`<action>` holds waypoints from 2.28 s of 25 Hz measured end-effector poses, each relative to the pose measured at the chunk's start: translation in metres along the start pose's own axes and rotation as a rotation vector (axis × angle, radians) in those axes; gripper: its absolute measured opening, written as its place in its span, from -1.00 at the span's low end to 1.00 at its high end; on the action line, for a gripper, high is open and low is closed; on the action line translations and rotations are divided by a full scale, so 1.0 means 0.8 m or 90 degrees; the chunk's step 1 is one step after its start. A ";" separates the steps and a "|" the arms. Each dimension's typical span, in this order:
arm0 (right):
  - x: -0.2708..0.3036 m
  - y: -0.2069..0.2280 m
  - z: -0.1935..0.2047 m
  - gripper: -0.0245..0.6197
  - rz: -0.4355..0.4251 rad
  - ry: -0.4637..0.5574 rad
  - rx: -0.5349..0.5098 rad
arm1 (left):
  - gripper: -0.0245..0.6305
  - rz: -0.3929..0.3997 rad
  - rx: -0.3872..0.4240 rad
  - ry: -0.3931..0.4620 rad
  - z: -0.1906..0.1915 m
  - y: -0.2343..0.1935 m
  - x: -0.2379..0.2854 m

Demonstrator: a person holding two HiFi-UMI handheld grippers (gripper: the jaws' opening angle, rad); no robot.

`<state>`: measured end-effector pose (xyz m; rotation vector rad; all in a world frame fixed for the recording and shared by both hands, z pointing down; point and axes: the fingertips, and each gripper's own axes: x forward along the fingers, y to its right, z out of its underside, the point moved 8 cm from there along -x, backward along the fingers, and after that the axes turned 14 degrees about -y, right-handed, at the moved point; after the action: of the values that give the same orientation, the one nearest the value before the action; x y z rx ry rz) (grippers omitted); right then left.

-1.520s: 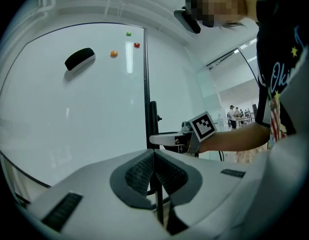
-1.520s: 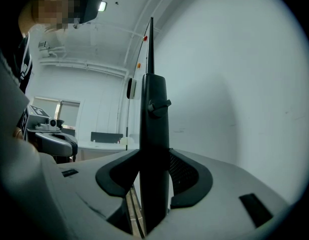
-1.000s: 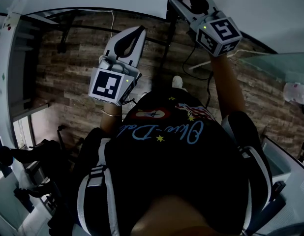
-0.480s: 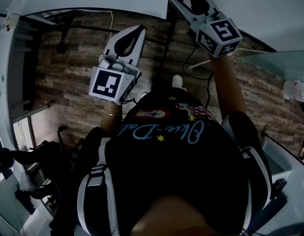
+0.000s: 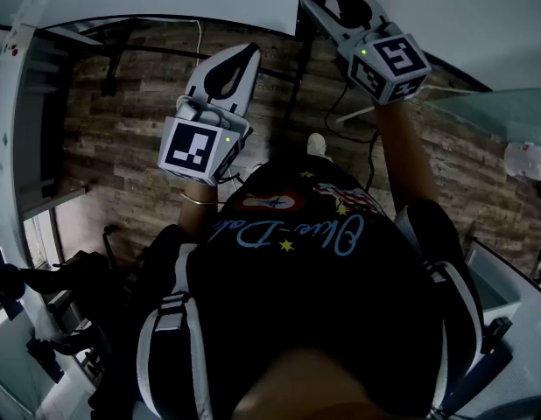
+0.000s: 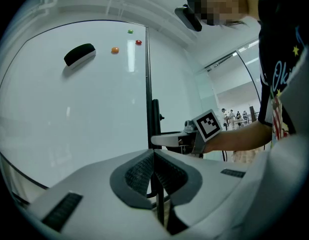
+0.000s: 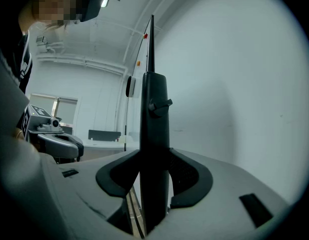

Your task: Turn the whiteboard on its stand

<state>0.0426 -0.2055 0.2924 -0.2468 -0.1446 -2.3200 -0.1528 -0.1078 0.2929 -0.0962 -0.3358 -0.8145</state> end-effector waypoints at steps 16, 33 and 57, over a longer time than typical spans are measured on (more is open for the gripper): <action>0.004 -0.027 -0.002 -0.37 -0.026 -0.001 -0.007 | -0.92 -0.010 0.002 0.011 0.000 0.000 -0.012; 0.015 -0.055 -0.002 -0.36 -0.062 -0.007 -0.026 | -0.92 -0.029 -0.008 0.011 0.009 -0.006 -0.024; 0.007 -0.086 -0.002 -0.37 -0.091 -0.011 -0.045 | -0.92 -0.015 -0.012 0.009 0.012 0.004 -0.027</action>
<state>-0.0115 -0.1627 0.2898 -0.3006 -0.0904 -2.4678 -0.1664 -0.0882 0.2950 -0.1042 -0.3173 -0.8405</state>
